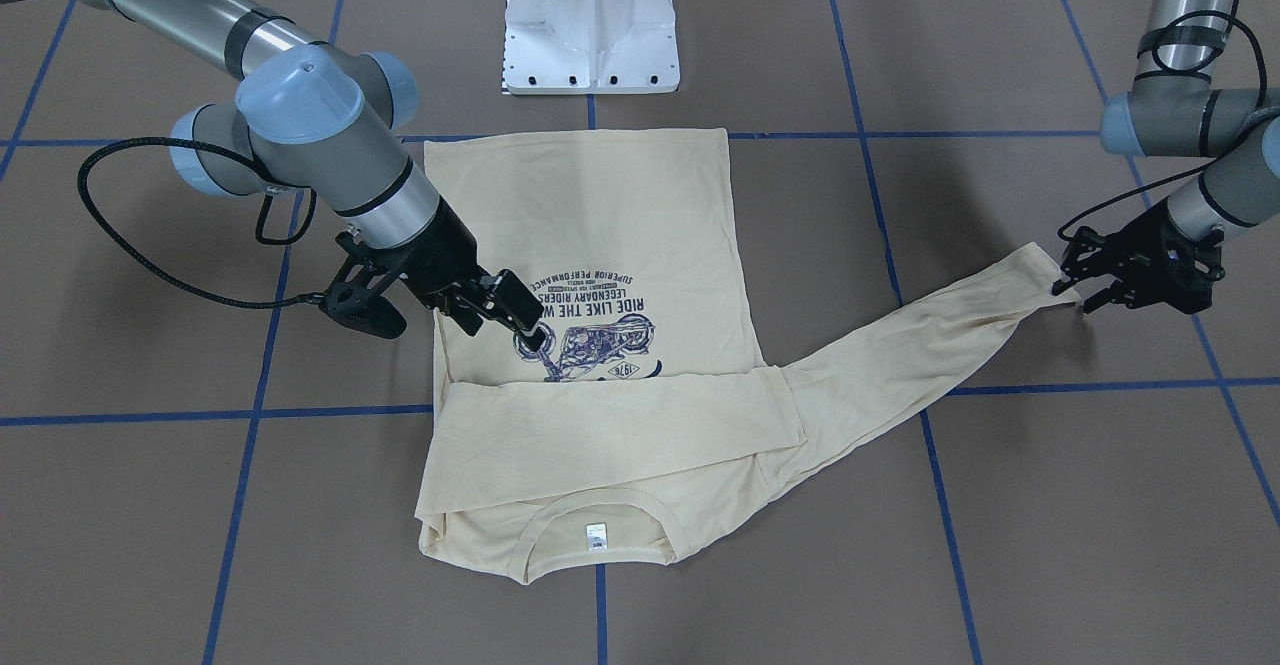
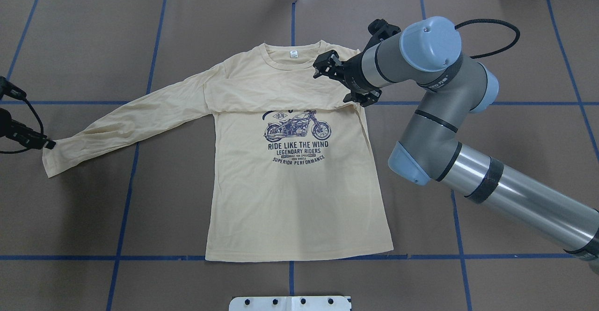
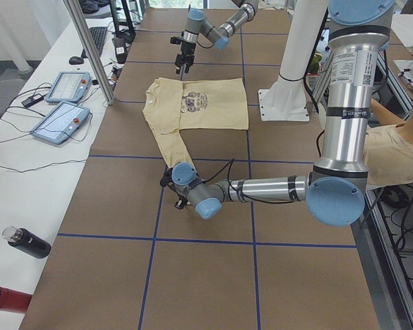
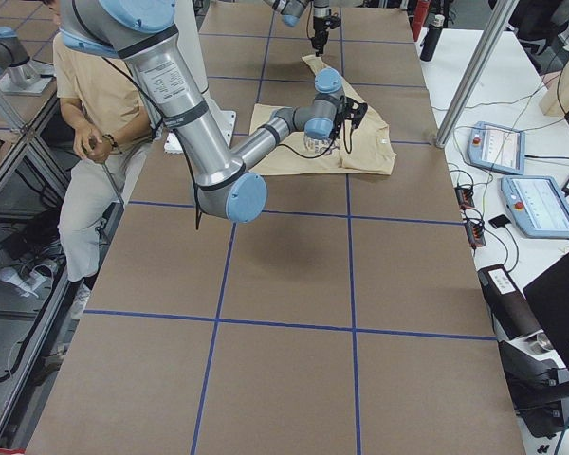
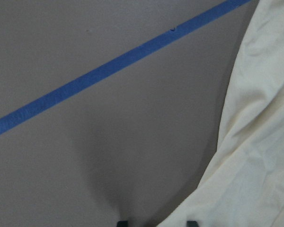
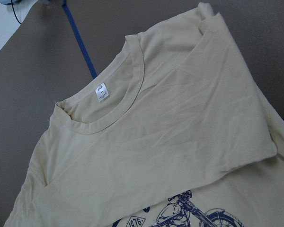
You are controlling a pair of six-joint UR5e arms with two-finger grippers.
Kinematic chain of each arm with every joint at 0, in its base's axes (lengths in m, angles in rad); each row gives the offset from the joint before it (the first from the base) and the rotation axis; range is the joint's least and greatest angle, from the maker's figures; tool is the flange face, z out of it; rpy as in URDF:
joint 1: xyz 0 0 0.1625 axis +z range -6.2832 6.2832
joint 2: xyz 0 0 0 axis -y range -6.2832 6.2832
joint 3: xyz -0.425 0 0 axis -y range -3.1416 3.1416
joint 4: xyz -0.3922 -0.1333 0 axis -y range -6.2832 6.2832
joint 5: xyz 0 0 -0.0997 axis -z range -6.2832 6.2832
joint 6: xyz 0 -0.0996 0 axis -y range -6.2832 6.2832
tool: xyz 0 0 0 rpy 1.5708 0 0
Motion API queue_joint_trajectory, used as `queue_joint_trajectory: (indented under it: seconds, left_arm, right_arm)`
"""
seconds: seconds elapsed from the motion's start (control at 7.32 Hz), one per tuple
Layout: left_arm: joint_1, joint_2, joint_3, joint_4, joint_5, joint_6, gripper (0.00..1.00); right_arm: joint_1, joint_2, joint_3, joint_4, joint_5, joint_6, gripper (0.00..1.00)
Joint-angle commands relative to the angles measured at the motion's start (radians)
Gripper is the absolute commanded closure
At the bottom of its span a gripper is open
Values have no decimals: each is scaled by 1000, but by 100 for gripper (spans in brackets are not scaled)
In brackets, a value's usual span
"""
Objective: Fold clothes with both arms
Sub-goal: 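Grasp the cuff of the other sleeve with the left gripper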
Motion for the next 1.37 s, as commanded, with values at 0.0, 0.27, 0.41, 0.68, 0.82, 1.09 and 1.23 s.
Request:
queue_joint_trajectory:
  seconds: [0.0,0.27,0.41,0.68,0.82,1.09,1.23]
  left_arm:
    - [1,0,1,2,-2,2,100]
    - [0,0,-19,10,-38,-1,100]
    - [0,12,-44,13,-90,-3,100]
    - [-10,18,-131,39,-147,-15,100]
    - [-11,18,-210,104,-158,-33,100]
    - [0,-93,-329,175,-157,-369,100]
    - [47,-209,-325,177,-157,-555,100]
  right_arm:
    - [0,-1,2,-1,0,1,0]
    - [3,-15,25,-1,0,1,0]
    - [3,-16,28,-1,0,1,0]
    - [5,-54,71,-1,3,-1,0]
    - [6,-134,134,-1,14,-3,0]
    - [28,-287,220,0,25,-95,0]
    - [47,-387,257,3,31,-216,0]
